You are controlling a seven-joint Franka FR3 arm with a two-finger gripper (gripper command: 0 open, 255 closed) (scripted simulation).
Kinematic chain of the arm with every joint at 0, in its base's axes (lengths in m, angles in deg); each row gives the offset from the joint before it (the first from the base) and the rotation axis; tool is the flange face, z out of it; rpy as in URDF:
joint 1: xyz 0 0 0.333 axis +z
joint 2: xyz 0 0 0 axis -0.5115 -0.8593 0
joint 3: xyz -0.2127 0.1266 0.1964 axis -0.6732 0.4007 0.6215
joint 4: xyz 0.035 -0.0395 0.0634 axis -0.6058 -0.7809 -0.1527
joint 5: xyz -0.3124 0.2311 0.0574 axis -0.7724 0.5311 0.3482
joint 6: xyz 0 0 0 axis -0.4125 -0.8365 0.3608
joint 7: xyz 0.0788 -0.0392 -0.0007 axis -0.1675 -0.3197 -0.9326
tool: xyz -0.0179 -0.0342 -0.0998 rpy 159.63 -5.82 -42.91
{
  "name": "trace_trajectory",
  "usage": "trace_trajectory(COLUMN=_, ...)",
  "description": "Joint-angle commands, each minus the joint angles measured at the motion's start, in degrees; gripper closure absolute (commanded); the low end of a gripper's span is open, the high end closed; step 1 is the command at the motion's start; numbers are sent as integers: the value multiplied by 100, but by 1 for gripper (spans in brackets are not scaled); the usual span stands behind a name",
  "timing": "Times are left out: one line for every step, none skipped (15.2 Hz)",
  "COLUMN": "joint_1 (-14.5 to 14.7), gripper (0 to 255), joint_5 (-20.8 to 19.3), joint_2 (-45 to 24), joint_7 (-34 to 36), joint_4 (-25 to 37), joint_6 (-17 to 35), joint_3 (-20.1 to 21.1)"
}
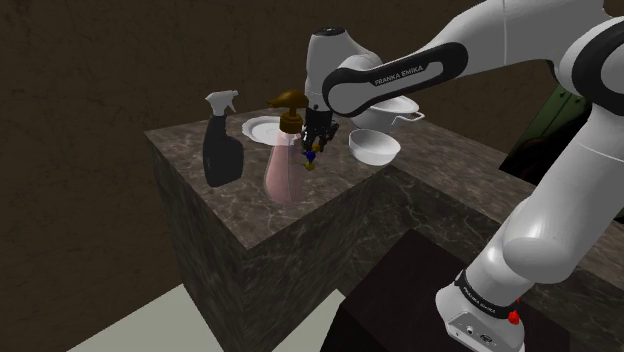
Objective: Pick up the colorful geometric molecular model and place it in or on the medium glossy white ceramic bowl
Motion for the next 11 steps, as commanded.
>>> trace_trajectory(joint_1=0, gripper=255, joint_5=1, joint_2=-3, joint_7=0, joint_4=-2, joint_6=-1, joint_3=1)
trace_trajectory(joint_1=0, gripper=255, joint_5=1, joint_2=-3, joint_7=-1, joint_4=-1, joint_6=-1, joint_3=0)
trace_trajectory(joint_1=0, gripper=255, joint_5=1, joint_2=-3, joint_7=-2, joint_4=-2, joint_6=0, joint_3=0)
trace_trajectory(joint_1=-1, gripper=255, joint_5=1, joint_2=-2, joint_7=-2, joint_4=-4, joint_6=1, joint_3=0)
trace_trajectory(joint_1=0, gripper=255, joint_5=1, joint_2=-1, joint_7=0, joint_4=-6, joint_6=2, joint_3=0)
trace_trajectory(joint_1=1, gripper=255, joint_5=1, joint_2=-1, joint_7=2, joint_4=-9, joint_6=4, joint_3=1)
trace_trajectory(joint_1=1, gripper=255, joint_5=0, joint_2=-3, joint_7=0, joint_4=-2, joint_6=0, joint_3=1)
trace_trajectory(joint_1=1, gripper=255, joint_5=20, joint_2=26, joint_7=-24, joint_4=42, joint_6=-69, joint_3=2)
trace_trajectory(joint_1=1, gripper=255, joint_5=39, joint_2=53, joint_7=-48, joint_4=88, joint_6=-139, joint_3=4)
trace_trajectory(joint_1=1, gripper=255, joint_5=57, joint_2=79, joint_7=-71, joint_4=135, joint_6=-208, joint_3=5)
trace_trajectory(joint_1=2, gripper=255, joint_5=74, joint_2=104, joint_7=-93, joint_4=183, joint_6=-278, joint_3=6)
